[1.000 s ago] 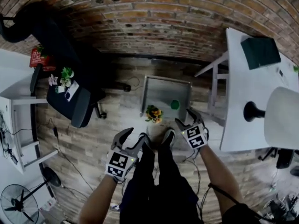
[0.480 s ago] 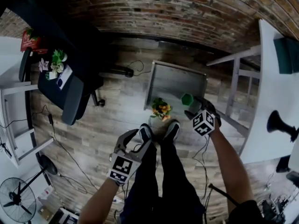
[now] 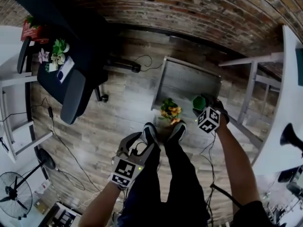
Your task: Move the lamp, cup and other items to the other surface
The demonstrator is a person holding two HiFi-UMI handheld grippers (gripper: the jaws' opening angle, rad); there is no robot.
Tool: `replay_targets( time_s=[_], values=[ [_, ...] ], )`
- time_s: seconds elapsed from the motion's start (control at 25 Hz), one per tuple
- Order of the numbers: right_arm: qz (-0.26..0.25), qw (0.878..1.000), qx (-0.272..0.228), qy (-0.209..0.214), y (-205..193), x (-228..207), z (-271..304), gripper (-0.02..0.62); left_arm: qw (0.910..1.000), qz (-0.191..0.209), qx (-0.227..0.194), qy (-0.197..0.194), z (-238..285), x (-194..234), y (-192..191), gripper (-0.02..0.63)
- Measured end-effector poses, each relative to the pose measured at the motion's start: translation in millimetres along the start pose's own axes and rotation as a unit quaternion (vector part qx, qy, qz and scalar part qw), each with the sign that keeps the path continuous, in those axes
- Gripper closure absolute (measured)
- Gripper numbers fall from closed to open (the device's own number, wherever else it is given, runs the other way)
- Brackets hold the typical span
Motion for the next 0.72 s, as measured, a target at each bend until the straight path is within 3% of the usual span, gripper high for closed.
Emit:
replay_targets(
  time_s=[0.16, 0.36, 0.72],
  values=[
    [0.04, 0.999, 0.005, 0.002, 7, 2, -12, 0.264, 0.9998, -0.016, -0.003, 0.009, -14, 4, 2, 0.39],
    [0.13, 0.991, -0.013, -0.004, 18, 9, -67, 0.265, 0.9995, -0.016, -0.021, 0.015, -48, -5, 37, 0.39],
    [0.239, 0.965, -0.097, -0.054, 66, 12, -225, 0.267, 0.9955, 0.042, -0.085, 0.011, -123, -28, 124, 0.391]
  ],
)
Point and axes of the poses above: the fingertips, and each gripper's own axes: z forward along the fingers, x to its left, y out of its top, the point moved 9 cm from there along -z, backward along the fingers
